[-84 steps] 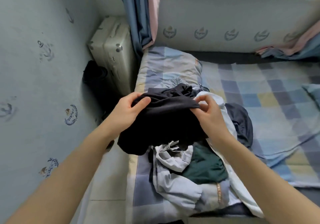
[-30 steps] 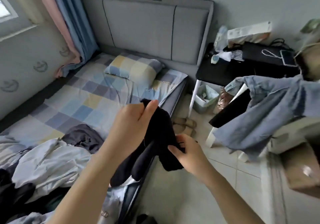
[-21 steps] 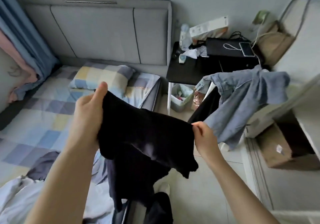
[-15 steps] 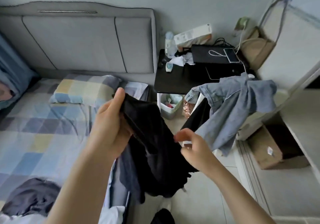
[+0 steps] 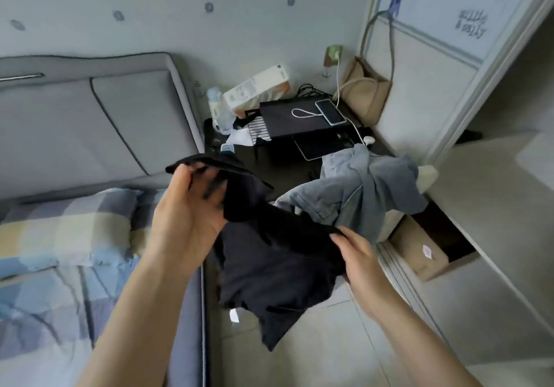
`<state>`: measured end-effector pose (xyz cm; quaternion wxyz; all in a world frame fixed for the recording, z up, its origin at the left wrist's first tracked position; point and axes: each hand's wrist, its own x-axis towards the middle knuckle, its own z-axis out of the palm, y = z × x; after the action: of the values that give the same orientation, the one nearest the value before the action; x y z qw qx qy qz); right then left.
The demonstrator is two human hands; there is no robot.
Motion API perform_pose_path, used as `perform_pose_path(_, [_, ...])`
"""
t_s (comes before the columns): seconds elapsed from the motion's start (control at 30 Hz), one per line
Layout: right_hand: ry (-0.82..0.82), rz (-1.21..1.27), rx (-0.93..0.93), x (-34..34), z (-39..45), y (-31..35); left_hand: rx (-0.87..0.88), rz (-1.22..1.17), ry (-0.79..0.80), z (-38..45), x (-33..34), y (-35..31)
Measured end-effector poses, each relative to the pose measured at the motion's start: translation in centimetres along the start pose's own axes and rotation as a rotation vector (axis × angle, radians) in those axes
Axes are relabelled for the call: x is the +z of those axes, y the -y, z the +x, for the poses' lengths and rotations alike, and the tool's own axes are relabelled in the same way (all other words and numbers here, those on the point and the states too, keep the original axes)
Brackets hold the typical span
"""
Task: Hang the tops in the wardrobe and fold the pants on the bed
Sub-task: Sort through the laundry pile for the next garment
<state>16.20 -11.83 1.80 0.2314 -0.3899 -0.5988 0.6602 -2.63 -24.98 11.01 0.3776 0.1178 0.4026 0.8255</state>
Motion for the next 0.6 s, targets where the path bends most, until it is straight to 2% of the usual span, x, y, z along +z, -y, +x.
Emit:
perform_pose_path(0.07, [0.042, 0.105, -0.076, -1.2, 0.4, 3.6, -0.015, 0.186, 0.101, 1.2, 1.4, 1.7])
perform_pose_path(0.17, [0.030, 0.230, -0.138, -3.2, 1.6, 7.7, -0.073, 0.509, 0.410, 1.8, 4.9, 5.4])
perform_pose_path(0.23, [0.015, 0.238, -0.138, -4.9, 2.6, 9.5, -0.028, 0.686, 0.591, 1.8, 8.2, 7.8])
perform_pose_path(0.27, [0.018, 0.240, -0.136, -6.0, 3.2, 10.3, 0.015, 0.762, 0.623, 2.0, 9.9, 8.9])
perform_pose_path(0.37, [0.048, 0.289, -0.115, -10.0, 4.7, 11.8, 0.219, 0.945, 0.487, 3.0, 14.6, 11.0])
perform_pose_path(0.47, [0.129, 0.381, -0.114, -14.7, 6.2, 12.6, 0.279, 0.997, 0.286, 4.1, 18.4, 12.7])
perform_pose_path(0.6, [0.202, 0.394, -0.134, -20.9, 7.4, 13.2, 0.378, 1.034, 0.270, 6.0, 24.6, 15.5])
